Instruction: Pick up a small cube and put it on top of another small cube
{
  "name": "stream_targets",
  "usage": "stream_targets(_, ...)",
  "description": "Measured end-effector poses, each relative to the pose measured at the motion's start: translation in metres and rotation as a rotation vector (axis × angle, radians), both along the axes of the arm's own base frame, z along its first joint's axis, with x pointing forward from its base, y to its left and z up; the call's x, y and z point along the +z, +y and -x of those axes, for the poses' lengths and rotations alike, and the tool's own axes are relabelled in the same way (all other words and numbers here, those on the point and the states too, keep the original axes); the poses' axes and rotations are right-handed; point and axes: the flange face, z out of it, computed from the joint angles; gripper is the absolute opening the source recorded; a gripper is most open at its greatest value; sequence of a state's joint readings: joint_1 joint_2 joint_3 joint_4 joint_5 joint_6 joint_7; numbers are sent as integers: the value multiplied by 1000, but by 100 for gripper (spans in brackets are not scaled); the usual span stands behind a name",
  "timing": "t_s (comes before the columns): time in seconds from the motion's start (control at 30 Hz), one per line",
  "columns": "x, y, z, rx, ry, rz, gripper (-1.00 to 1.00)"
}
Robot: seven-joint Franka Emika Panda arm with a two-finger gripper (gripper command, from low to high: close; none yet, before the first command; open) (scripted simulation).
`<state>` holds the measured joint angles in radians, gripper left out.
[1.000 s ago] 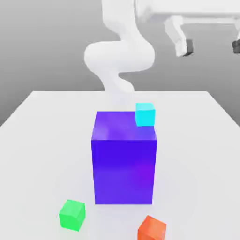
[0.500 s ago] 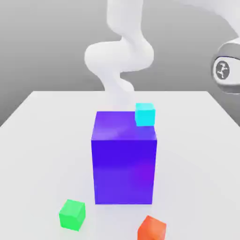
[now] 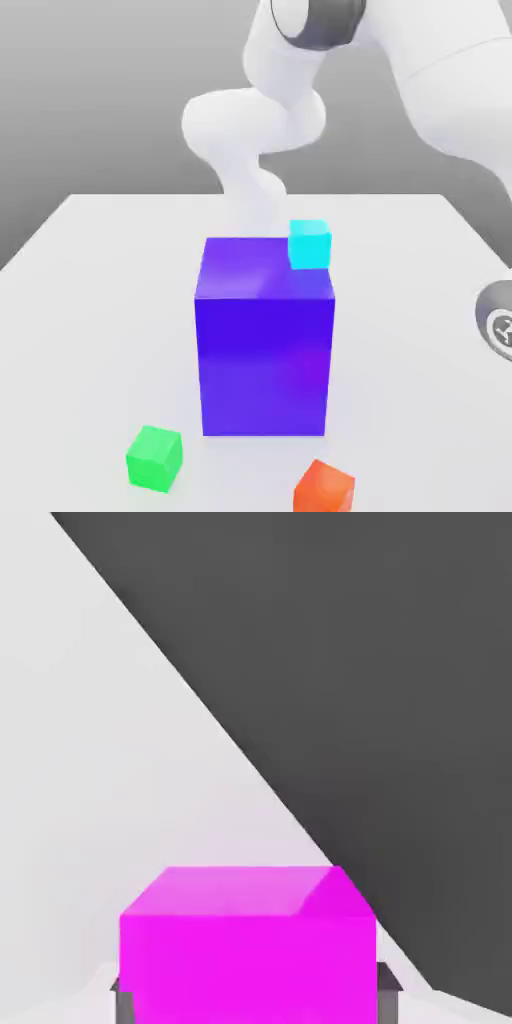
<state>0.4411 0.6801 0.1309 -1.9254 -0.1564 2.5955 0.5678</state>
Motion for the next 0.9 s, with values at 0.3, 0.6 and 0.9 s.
stream_targets(0.3, 77, -133, -24, -226, -11, 20, -100)
stream_targets(0.6, 103, -360, 22, -661, -8, 21, -100)
stream_targets(0.9, 47, -459, 80, -897, 0, 1, 100)
